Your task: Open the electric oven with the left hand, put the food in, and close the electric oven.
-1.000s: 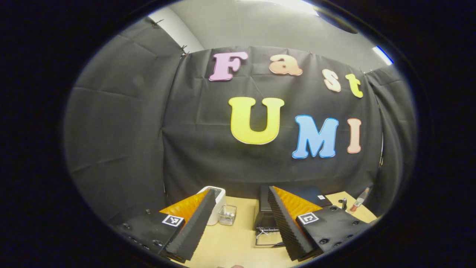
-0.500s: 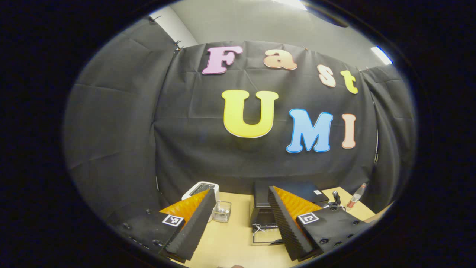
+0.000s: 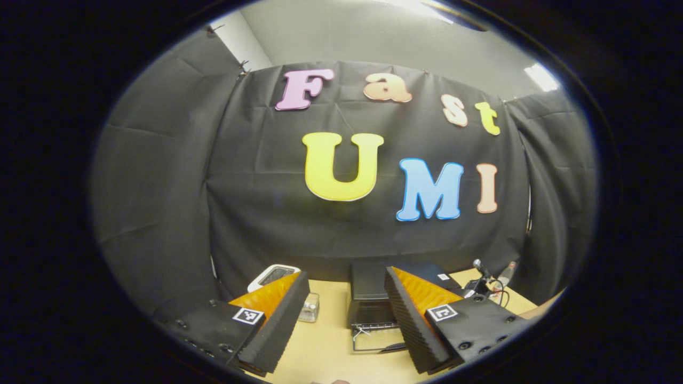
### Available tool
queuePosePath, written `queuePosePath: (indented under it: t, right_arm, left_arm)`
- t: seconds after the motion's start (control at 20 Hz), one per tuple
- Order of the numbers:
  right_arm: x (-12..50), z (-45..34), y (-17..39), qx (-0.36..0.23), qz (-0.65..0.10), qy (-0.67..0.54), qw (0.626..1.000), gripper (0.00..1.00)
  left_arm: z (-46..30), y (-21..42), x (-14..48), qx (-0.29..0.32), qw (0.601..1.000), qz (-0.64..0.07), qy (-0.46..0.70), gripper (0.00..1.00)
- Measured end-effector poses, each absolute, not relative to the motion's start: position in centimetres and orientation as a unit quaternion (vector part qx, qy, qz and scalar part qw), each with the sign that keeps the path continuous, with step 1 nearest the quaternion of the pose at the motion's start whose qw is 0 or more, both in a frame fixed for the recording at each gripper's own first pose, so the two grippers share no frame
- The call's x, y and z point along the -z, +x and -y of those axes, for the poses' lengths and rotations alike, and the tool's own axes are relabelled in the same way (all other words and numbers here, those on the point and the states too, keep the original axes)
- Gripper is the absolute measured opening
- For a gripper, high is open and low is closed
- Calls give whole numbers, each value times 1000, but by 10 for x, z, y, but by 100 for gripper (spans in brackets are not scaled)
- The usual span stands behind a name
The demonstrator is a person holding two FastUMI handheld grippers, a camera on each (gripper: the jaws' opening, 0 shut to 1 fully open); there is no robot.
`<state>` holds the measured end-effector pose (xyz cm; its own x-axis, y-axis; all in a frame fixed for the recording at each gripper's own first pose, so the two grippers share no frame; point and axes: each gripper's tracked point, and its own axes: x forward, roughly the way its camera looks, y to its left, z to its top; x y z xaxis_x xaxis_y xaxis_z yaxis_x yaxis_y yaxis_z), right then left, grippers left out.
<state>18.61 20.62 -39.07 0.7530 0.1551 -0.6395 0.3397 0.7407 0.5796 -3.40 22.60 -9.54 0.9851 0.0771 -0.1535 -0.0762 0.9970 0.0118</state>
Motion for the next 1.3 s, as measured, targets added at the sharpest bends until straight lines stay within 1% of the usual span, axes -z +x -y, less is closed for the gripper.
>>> queuePosePath:
  t: [0.15, 0.3, 0.45, 0.6, 0.75, 0.85, 0.9, 1.1, 1.2, 1.25, 1.3]
  right_arm:
    - [365, -194, 166, 27, -334, 280, 900, 66]
    - [332, -180, 146, 3, -298, 185, 936, 66]
    - [287, -164, 124, -11, -252, 114, 961, 66]
    - [221, -147, 107, -16, -167, 47, 985, 66]
    - [159, -137, 88, -17, -101, 14, 995, 66]
    - [121, -130, 78, -14, -63, 10, 998, 66]
    - [106, -125, 77, -11, -49, 7, 999, 66]
    - [56, -110, 61, 14, -12, -15, 1000, 66]
    - [41, -104, 54, 22, 9, -23, 999, 78]
    - [34, -101, 51, 24, 19, -25, 999, 87]
    - [35, -99, 49, 27, 26, -24, 999, 87]
  left_arm:
    - [-210, -26, 98, -24, 997, -73, -3, 100]
    - [-194, -19, 99, -12, 997, -72, -5, 100]
    - [-179, -14, 98, -1, 998, -70, 0, 100]
    - [-163, -9, 95, 8, 998, -67, 5, 100]
    - [-150, -7, 81, 6, 999, -51, 5, 100]
    - [-137, -6, 63, 9, 999, -29, 16, 91]
    - [-130, -4, 55, 11, 999, -19, 24, 100]
    - [-96, 4, 39, 32, 999, -2, 44, 100]
    - [-83, 9, 40, 39, 998, -2, 42, 100]
    - [-79, 10, 41, 41, 998, -4, 40, 100]
    - [-76, 11, 45, 42, 998, -8, 40, 100]
